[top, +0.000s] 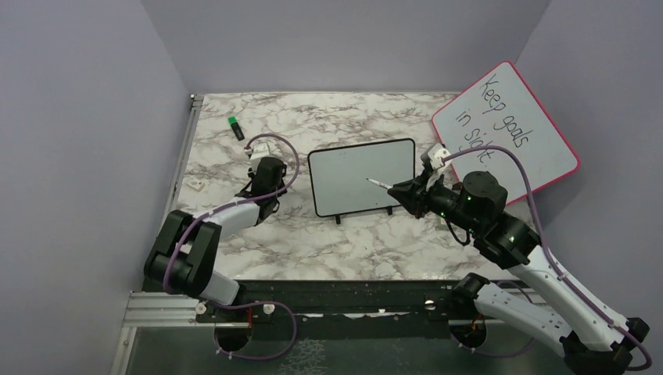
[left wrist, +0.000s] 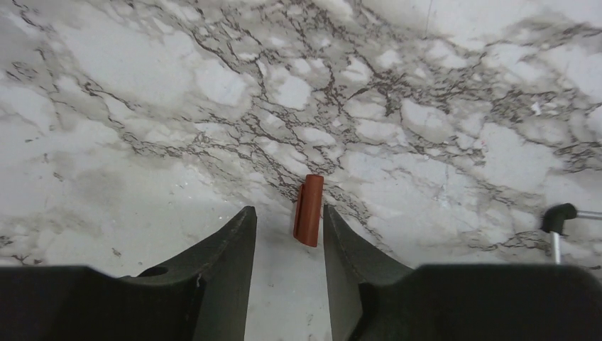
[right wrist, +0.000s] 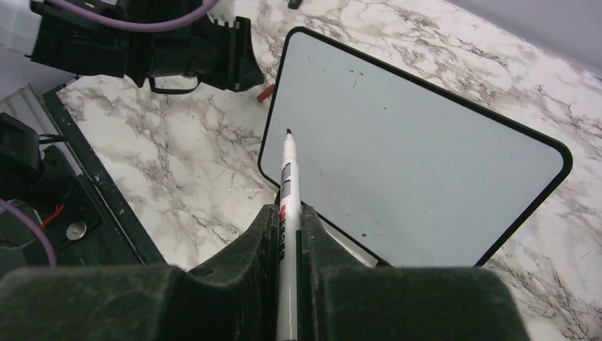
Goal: Write a sentence on the whiteboard
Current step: Place the pen cap at the center of the board, then write a sentence on the whiteboard.
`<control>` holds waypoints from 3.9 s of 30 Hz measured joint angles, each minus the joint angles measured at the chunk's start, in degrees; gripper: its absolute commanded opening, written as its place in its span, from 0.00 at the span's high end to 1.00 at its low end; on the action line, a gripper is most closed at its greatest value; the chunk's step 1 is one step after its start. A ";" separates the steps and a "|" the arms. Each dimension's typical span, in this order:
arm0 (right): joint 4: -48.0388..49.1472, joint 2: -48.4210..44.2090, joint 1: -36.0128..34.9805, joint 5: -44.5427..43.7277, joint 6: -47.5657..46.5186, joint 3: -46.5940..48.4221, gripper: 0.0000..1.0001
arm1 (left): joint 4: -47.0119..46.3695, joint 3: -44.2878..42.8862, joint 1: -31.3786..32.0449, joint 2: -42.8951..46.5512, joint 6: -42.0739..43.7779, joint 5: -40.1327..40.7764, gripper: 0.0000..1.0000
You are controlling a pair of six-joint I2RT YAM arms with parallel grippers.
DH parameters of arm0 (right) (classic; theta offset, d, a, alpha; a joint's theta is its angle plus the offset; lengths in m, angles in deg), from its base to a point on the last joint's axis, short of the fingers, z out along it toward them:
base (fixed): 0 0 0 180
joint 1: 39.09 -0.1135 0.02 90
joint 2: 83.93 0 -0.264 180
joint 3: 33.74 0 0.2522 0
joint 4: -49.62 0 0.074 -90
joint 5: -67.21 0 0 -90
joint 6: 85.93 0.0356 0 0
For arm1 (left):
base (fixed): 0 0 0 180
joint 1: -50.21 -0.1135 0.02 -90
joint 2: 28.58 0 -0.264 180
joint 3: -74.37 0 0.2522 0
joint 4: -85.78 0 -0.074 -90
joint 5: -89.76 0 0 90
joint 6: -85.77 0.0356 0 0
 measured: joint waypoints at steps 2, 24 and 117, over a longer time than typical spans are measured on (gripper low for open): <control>-0.02 0.11 0.00 -0.11 0.00 0.00 0.99 | -0.13 0.81 0.00 3.30 0.15 0.59 0.59; -0.26 0.35 0.00 -1.84 -0.04 0.13 0.99 | -3.80 0.83 0.00 22.23 6.86 -8.66 0.02; 20.48 18.53 -10.43 -9.35 -8.44 -2.19 0.99 | -19.67 -8.00 -8.94 2.80 9.05 -77.94 1.00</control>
